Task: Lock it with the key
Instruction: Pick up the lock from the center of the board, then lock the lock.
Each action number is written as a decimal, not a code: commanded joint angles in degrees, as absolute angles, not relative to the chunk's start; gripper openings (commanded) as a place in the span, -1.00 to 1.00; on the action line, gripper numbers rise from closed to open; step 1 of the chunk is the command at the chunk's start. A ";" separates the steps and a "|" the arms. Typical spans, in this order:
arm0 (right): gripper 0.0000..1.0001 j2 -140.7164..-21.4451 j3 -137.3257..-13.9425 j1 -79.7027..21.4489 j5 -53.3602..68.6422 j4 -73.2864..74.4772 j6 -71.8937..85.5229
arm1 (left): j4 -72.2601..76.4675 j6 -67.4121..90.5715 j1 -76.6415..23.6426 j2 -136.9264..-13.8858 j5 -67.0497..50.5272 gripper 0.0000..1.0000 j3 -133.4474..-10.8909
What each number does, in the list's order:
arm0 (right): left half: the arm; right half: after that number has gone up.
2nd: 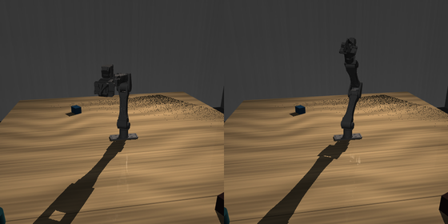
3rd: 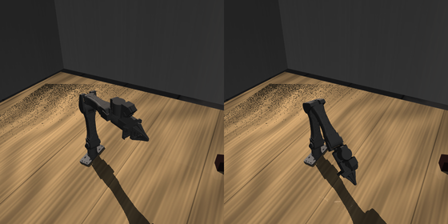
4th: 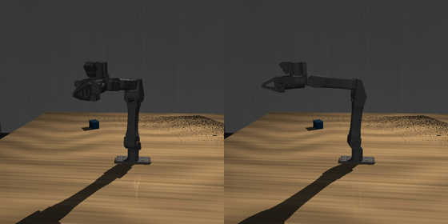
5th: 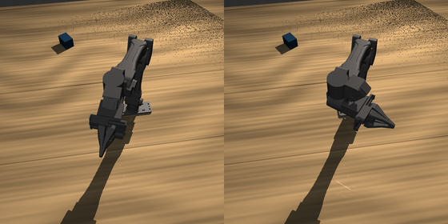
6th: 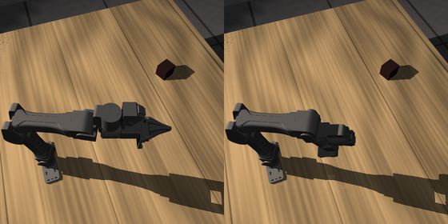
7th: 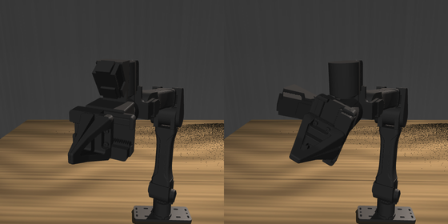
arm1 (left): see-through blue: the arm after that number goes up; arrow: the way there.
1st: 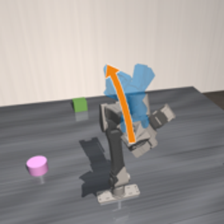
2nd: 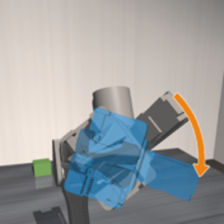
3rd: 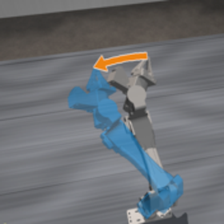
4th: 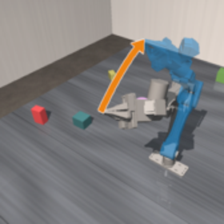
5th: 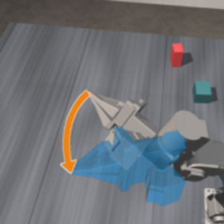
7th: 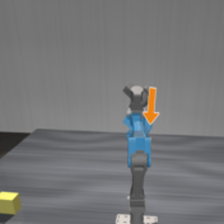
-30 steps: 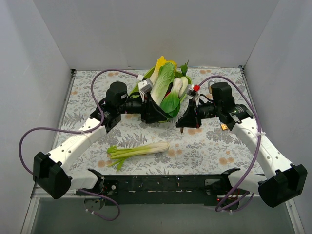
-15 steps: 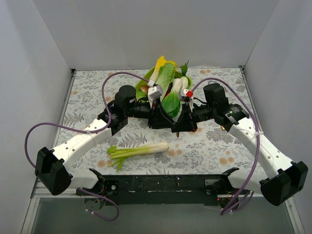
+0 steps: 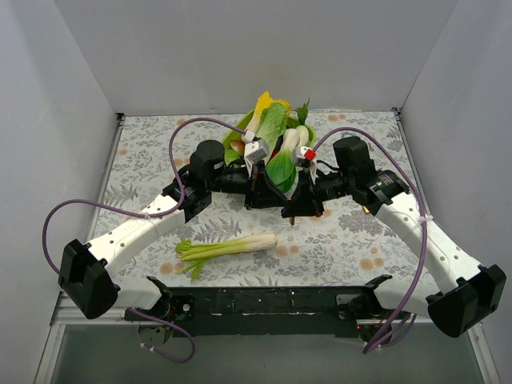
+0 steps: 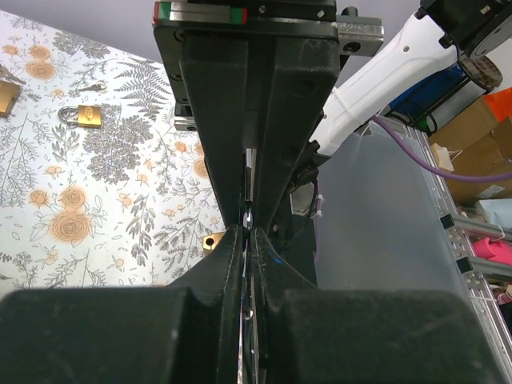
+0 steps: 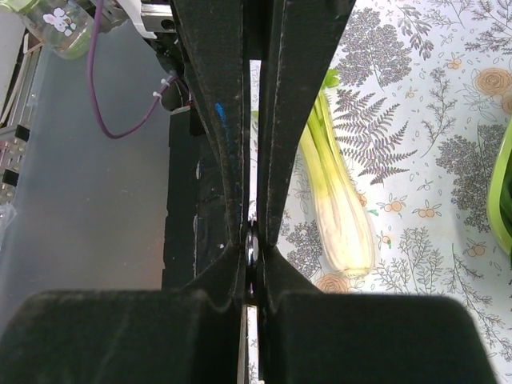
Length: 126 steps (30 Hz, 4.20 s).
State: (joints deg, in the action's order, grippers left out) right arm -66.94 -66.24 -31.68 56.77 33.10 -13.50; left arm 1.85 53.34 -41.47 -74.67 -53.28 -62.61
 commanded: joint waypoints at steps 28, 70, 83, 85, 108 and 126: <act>0.71 -61.70 -59.76 -21.71 57.39 16.70 3.78 | 14.59 76.38 -33.22 -74.97 -51.68 -1.00 -62.93; -0.97 -69.78 -73.56 -30.76 56.34 46.30 -24.77 | -14.41 30.96 -29.96 -65.92 -64.26 0.68 -64.77; -0.97 -72.68 -79.80 -38.23 48.43 53.96 -31.99 | -19.77 16.52 -41.57 -68.82 -53.09 0.09 -68.82; -0.97 -72.77 -80.15 -38.41 48.16 53.97 -32.17 | -20.39 15.91 -41.66 -68.99 -53.17 -0.12 -69.08; 0.53 -60.57 -69.97 -36.65 42.97 29.91 -17.32 | 10.80 56.85 -34.98 -64.51 -57.30 -1.00 -59.15; -0.46 -63.11 -70.40 -36.74 47.64 26.19 -12.04 | 14.77 62.32 -34.54 -64.60 -60.03 -1.00 -60.38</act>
